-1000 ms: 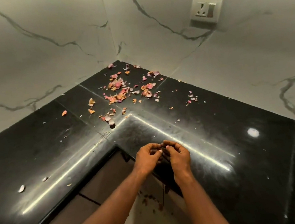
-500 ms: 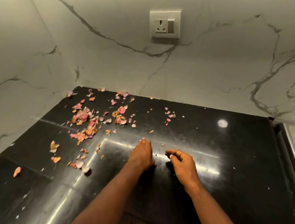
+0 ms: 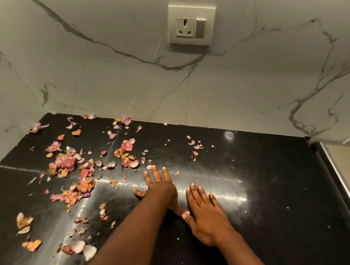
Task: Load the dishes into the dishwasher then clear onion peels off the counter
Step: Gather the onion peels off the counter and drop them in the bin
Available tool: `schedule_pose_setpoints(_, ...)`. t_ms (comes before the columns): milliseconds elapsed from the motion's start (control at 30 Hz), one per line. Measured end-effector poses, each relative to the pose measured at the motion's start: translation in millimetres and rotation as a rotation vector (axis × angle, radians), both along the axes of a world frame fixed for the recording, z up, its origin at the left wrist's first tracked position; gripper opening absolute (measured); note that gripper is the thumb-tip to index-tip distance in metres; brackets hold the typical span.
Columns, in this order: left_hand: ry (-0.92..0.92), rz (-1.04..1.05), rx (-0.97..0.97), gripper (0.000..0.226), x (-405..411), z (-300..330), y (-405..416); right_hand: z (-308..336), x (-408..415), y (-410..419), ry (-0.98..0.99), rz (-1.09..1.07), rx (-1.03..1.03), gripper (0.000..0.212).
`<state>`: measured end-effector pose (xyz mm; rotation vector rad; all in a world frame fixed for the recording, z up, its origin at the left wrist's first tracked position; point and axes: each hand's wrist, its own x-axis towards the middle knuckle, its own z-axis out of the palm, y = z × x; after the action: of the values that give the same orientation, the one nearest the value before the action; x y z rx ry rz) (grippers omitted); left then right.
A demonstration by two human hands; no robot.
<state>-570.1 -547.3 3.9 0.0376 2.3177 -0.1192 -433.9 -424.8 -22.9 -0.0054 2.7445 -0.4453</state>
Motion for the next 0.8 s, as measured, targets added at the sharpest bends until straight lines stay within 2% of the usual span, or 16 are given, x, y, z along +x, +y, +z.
schedule_pose_setpoints(233, -0.113, 0.058, -0.027, 0.178, -7, 12, 7, 2, -70, 38, 0.003, -0.081, -0.108, 0.079)
schedule_pose_setpoints(400, -0.136, 0.090, -0.023, 0.175, -12, 18, 13, 15, -121, 54, 0.036, -0.138, -0.243, 0.062)
schedule_pose_setpoints(500, -0.115, 0.108, 0.007, 0.159, -15, 19, 15, 40, -148, 68, 0.293, -0.292, -0.287, 0.032)
schedule_pose_setpoints(600, -0.063, 0.165, 0.079, 0.118, -17, 14, 16, 58, -185, 75, 0.310, -0.297, -0.282, 0.038)
schedule_pose_setpoints(633, -0.050, 0.171, 0.088, 0.114, -17, 12, 15, 60, -200, 78, 0.265, -0.250, -0.256, 0.041)
schedule_pose_setpoints(667, -0.048, 0.163, 0.084, 0.120, -18, 10, 15, 60, -215, 79, 0.209, -0.197, -0.222, 0.044)
schedule_pose_setpoints(767, -0.091, 0.096, 0.023, 0.161, -18, 3, 11, 50, -247, 79, 0.011, -0.029, -0.116, 0.056)
schedule_pose_setpoints(800, -0.093, 0.088, 0.015, 0.168, -17, 2, 10, 45, -250, 78, -0.045, 0.015, -0.081, 0.060)
